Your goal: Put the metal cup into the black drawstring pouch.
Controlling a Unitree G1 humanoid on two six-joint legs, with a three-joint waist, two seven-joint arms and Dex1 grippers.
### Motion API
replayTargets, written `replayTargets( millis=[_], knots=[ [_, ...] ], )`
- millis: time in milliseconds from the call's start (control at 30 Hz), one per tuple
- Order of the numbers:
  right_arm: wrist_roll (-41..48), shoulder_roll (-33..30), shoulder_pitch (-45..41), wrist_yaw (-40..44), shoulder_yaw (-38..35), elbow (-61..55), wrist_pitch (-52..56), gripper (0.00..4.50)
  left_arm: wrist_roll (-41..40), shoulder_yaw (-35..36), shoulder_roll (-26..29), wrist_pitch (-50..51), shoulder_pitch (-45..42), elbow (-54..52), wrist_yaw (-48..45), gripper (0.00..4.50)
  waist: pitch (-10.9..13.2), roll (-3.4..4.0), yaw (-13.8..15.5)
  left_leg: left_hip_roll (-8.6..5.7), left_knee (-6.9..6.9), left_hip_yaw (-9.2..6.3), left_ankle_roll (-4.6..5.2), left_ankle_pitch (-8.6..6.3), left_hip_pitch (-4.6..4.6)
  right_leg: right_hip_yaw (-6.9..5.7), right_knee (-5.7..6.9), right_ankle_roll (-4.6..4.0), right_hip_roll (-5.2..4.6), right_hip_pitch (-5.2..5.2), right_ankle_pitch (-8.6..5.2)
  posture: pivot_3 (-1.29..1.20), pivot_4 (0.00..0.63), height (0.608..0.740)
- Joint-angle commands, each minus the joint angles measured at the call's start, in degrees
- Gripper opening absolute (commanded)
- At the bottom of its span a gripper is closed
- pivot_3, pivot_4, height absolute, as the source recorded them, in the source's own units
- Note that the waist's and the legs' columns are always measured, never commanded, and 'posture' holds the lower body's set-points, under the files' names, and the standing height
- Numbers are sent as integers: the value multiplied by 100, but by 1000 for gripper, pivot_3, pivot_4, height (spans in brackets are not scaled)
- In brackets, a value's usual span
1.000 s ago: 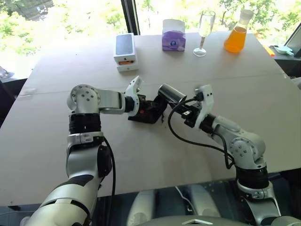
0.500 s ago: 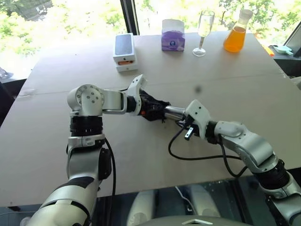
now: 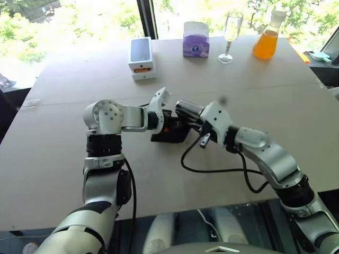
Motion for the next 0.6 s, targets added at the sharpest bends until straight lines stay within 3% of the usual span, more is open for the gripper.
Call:
replayTargets(
  millis=[33, 233, 500, 600],
  knots=[
    [-59, 85, -213, 526, 78, 224, -693, 71, -234, 365, -247, -89, -373, -538, -214, 0, 0, 0, 0, 0, 0, 0, 0, 0, 0, -1, 0, 0, 0, 0, 0, 0, 150, 740],
    [-452, 281, -373, 616, 86, 655, -1370, 71, -257, 320, -477, -215, 6, -1277, -317, 0, 0, 0, -27, 2, -3, 2, 0, 0, 1, 1, -2, 0, 1, -1, 0, 0, 150, 740],
    [-136, 1100, -318, 385, -539, 1122, -1584, 71, -533, 1706, -1026, 9, -147, -794, 191, 0, -1, -2, 21, 1, 5, -4, -2, 1, 2, 0, -1, 0, -1, 3, 1, 0, 150, 740],
    [-255, 1118, -141, 399, -548, 1156, -1730, 71, -620, 2152, -1123, 9, -272, -579, 436, 0, -1, -3, 19, -2, 6, -3, -1, 1, 0, -2, -2, 0, -3, 4, 1, 0, 150, 740]
  ],
)
